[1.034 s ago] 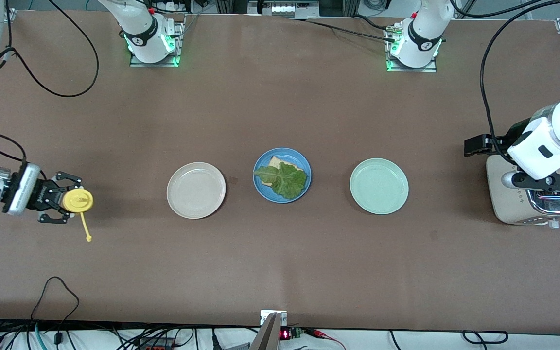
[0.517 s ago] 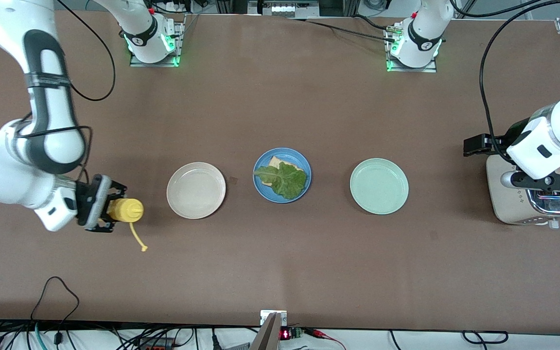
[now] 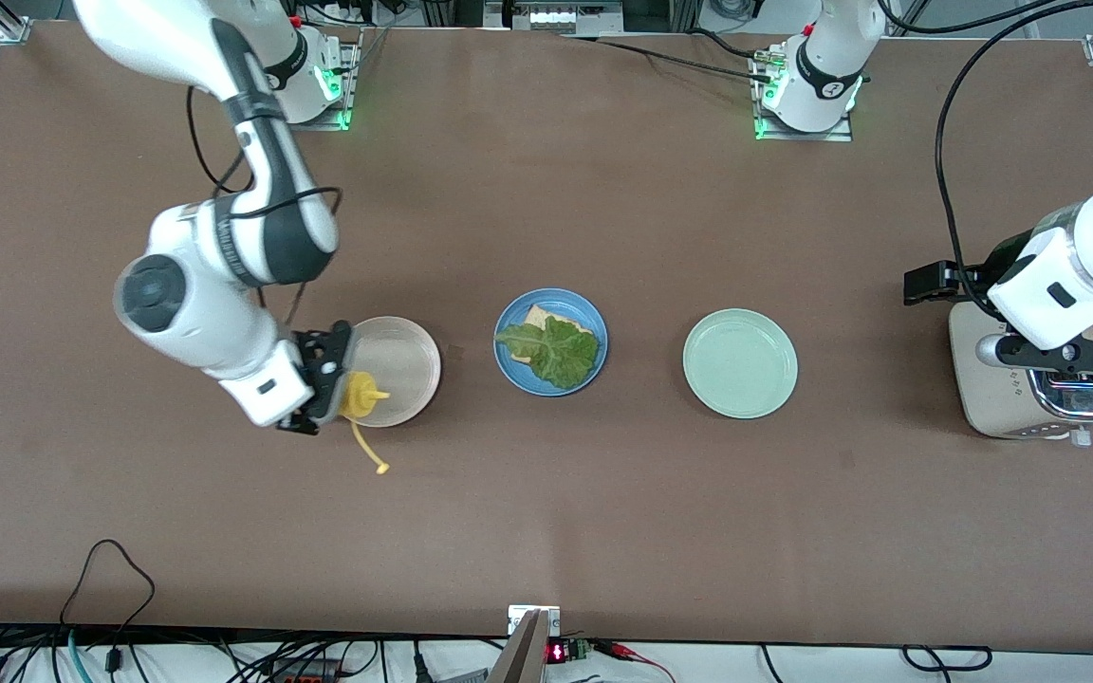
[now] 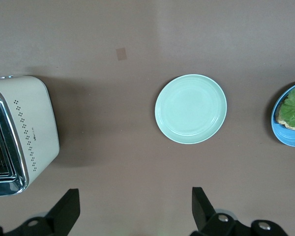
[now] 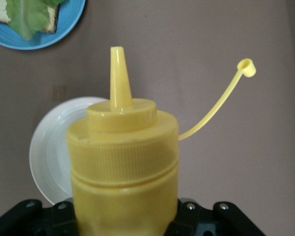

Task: Make sandwich in blue plate with both arms
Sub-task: 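Carry the yellow bottle over the blue plate with the right gripper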

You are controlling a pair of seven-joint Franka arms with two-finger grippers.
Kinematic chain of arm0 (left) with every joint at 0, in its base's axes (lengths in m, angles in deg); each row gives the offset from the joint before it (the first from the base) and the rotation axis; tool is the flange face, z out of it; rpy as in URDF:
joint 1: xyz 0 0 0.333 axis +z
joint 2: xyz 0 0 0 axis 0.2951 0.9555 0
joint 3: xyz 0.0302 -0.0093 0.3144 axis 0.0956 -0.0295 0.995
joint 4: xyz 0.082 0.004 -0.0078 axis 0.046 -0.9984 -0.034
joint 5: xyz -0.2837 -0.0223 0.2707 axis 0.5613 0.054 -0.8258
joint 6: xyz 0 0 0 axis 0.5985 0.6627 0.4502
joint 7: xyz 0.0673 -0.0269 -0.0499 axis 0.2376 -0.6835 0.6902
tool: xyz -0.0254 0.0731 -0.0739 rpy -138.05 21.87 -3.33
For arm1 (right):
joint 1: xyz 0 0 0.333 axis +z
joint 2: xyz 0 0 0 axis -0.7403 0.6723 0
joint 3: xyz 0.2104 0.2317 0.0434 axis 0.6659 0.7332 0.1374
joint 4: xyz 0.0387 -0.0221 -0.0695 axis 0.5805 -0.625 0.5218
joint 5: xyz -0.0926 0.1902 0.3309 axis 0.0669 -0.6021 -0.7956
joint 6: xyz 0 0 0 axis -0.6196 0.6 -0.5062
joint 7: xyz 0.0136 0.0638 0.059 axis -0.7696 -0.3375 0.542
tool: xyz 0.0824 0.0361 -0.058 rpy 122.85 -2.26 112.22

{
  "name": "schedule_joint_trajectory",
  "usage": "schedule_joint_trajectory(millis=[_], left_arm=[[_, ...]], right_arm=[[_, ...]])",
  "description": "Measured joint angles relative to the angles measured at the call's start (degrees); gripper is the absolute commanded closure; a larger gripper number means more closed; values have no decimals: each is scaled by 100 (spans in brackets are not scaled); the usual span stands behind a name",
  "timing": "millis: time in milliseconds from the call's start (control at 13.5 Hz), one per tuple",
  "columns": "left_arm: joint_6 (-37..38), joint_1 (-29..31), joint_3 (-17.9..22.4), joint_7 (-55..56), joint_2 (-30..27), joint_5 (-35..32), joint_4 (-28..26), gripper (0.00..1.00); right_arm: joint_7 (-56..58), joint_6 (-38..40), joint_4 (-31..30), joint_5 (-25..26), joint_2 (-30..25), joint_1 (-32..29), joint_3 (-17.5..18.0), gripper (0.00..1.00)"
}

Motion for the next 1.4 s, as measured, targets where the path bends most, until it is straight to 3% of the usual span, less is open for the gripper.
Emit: schedule_joint_trajectory(millis=[221, 443, 1181, 1403], left_arm=[[0, 25, 8, 0, 0, 0, 0, 0], [0, 23, 8, 0, 0, 0, 0, 0], [0, 21, 7, 0, 0, 0, 0, 0], [0, 23, 7, 2, 0, 0, 0, 0]], right_arm=[[-954, -4, -78, 811, 76, 534, 2, 100], [-1180, -63, -59, 1188, 309, 802, 0, 100], [-1358, -52, 446, 1532, 1026, 1541, -1, 100], [-1499, 451, 913, 1791, 1287, 1676, -2, 100]])
